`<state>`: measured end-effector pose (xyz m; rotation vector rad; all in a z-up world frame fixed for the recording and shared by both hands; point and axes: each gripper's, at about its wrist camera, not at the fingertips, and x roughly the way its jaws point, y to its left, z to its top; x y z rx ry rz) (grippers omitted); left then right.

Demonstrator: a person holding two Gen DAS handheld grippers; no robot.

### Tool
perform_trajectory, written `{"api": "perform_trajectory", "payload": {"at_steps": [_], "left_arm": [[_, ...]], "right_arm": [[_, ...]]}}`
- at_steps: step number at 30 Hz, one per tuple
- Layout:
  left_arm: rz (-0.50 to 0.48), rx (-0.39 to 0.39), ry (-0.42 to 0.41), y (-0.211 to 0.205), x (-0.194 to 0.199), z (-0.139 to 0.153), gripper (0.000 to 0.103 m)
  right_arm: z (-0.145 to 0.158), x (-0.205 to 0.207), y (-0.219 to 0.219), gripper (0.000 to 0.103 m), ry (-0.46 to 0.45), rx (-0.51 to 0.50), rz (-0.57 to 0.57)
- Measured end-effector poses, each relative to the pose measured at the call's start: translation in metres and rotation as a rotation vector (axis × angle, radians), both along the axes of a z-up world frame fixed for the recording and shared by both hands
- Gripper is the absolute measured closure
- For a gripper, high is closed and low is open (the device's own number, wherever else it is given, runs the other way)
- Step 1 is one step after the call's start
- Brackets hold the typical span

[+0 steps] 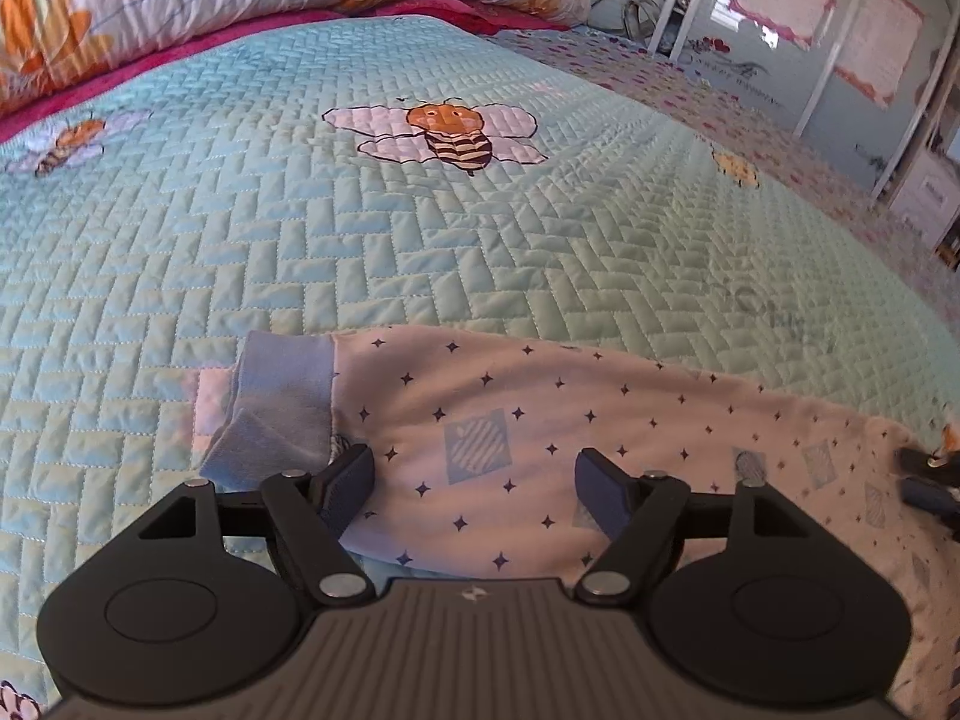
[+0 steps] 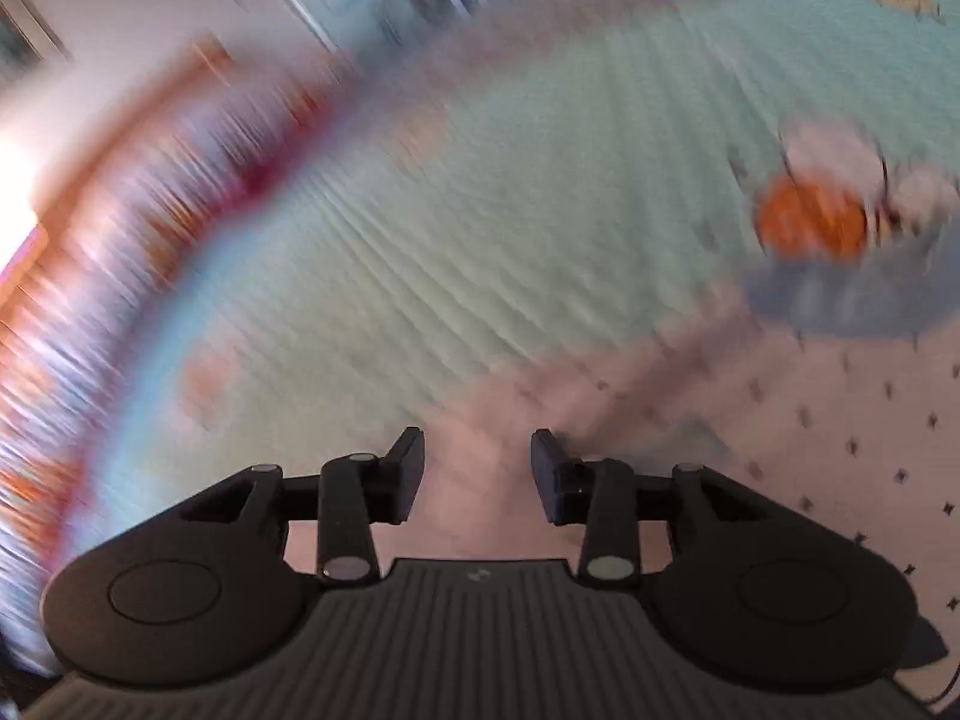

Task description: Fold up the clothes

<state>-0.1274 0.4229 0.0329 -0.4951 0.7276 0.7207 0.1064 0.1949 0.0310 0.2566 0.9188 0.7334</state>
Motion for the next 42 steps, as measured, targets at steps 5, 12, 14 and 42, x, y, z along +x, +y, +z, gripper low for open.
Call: {"api": "perform_trajectory", "payload": {"at_steps": [5,12,14,42], "left_arm": [[0.011,-0.02,-0.016,0.003,-0.002,0.0,0.026],[0.01,-0.029,-0.022,0.004,-0.002,0.0,0.024],[0.01,-0.031,-0.023,0.004,-0.002,0.0,0.024],[0.003,-0.029,-0.017,0.004,-0.002,0.0,0.021]], "right_arm": [[0.01,-0.009,0.013,0.063,-0.066,-0.037,0.037],[0.005,-0.023,0.028,0.063,-0.039,-0.086,0.097],[-0.007,-0.013,0.038,0.067,-0.003,-0.126,0.099],[-0.001,-0.105,-0.011,0.064,0.081,0.106,0.177]]}}
